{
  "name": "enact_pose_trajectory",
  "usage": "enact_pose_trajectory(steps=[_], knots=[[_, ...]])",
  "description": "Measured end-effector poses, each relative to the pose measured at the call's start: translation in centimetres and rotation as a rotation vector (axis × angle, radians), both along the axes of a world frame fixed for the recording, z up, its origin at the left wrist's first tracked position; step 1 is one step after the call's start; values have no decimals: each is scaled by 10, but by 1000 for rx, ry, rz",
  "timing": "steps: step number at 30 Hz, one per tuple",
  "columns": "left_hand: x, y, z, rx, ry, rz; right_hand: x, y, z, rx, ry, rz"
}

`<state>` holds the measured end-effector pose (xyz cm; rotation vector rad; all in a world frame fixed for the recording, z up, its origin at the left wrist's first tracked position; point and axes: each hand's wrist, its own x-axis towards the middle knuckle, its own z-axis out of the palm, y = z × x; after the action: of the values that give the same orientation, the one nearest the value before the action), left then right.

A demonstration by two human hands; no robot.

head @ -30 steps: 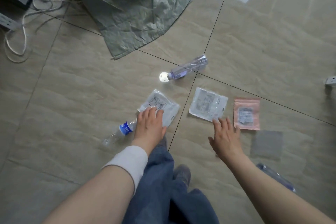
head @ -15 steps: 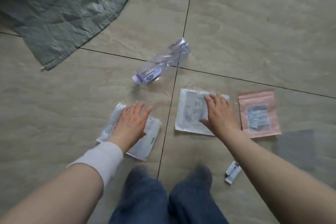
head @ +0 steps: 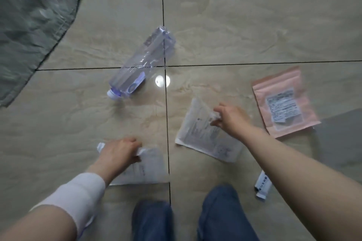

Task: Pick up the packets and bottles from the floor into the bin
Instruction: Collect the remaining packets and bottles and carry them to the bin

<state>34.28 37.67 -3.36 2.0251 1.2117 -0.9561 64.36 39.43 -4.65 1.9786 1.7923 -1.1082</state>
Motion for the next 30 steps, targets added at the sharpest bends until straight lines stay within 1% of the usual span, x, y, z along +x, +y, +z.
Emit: enact_pose_trajectory(steps=[2,5,7,10,13,15,17,19,21,22,23,24,25,27,28,30], knots=[[23,8,28,-2,-67,67,11,-22,28,-19,40,-156],[62,20,75,-24,-127,134,38,-61,76,-53,89,-480],[94,25,102,-63,-185,157,61,-92,106,-97,96,-656],[148,33,133,-84,-156,143,99,-134,136,-160,116,-873],[206,38,152,-217,-176,317,137,-173,161,-243,184,-1114],[244,36,156,-311,-267,415,160,-194,169,-247,227,-1275],[284,34,153,-372,-356,563,186,-208,165,-183,244,-1484],[322,34,140,-415,-434,695,214,-212,149,-91,226,-1645],[356,37,112,-378,-468,725,241,-208,123,-16,205,-1766],[370,41,92,-325,-473,707,254,-202,107,19,213,-1813],[385,46,70,-233,-453,646,267,-195,89,61,217,-1860],[398,52,43,-117,-385,541,279,-188,68,111,197,-1897],[410,56,18,-3,-291,425,289,-182,47,107,131,-1896],[425,56,-23,169,-162,269,302,-172,9,-2,-55,-1777],[428,52,-36,225,-166,264,304,-167,-4,-49,-131,-1726],[430,39,-50,335,-256,323,302,-159,-22,-36,-176,-1787]])
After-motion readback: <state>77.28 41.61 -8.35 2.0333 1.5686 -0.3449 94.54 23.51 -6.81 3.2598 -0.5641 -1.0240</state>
